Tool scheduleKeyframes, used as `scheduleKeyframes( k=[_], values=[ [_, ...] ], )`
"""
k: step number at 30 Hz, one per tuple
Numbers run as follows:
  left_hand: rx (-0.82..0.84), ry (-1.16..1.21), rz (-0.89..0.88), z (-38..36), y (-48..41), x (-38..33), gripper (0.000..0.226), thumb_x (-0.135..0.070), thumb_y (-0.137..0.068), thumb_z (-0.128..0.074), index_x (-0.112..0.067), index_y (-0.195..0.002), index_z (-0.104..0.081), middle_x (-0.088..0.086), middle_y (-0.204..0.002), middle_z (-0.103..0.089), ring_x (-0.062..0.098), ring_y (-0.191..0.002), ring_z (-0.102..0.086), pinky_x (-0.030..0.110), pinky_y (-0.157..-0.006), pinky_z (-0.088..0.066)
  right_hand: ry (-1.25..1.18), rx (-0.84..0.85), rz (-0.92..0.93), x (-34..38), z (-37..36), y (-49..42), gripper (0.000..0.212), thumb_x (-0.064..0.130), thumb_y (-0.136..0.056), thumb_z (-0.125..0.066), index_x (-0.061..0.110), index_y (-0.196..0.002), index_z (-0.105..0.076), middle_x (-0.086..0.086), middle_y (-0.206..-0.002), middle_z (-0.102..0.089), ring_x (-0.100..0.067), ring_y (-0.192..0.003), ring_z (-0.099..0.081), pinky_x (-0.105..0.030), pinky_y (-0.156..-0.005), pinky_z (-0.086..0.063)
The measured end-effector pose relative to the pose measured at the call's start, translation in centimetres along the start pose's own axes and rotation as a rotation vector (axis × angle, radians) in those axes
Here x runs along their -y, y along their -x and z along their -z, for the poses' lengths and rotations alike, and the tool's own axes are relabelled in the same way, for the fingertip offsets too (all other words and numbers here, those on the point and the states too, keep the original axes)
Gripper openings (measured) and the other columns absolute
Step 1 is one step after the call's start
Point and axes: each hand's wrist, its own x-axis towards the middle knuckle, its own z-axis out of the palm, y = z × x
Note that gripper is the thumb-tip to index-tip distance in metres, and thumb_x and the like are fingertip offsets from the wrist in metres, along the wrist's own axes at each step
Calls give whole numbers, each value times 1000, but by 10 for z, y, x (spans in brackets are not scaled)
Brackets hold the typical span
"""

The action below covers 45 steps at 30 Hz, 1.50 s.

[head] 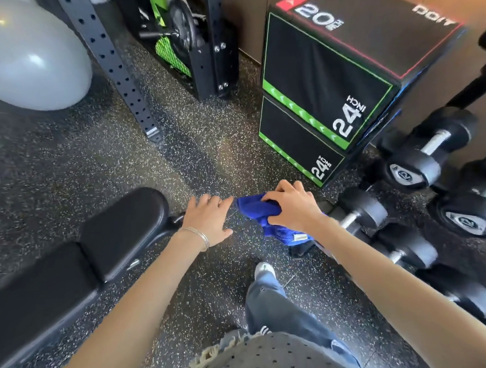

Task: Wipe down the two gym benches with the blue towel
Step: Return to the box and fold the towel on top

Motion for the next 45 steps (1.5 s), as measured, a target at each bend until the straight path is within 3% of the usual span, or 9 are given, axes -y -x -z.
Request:
scheduleKeyframes(
  k=[16,30,45],
  values=[
    [-60,1,-39,78,-199,40,79,-52,-85,-56,-24,-148,-17,8,-155,-20,32,-139,-27,52,-114,-24,-23,-30,-100,-76,91,-157,43,40,-78,-67,41,-120,-54,0,-118,-42,-29,-110,-36,-47,-91,-41],
    [-112,-134,-316,155,-369,136,79,-53,-83,-57,-24,-147,-21,8,-151,-28,30,-136,-31,51,-111,-25,-136,-151,-349,-68,157,-293,46,41,-78,-67,41,-122,-53,-1,-115,-42,-29,-110,-35,-45,-86,-39],
    [-57,-143,-401,185,-465,135,75,-51,-85,-55,-24,-147,-20,7,-151,-27,30,-137,-29,50,-113,-23,-176,-139,-451,-119,191,-362,45,40,-78,-67,39,-121,-54,-2,-116,-44,-29,-110,-36,-42,-84,-40]
  ],
)
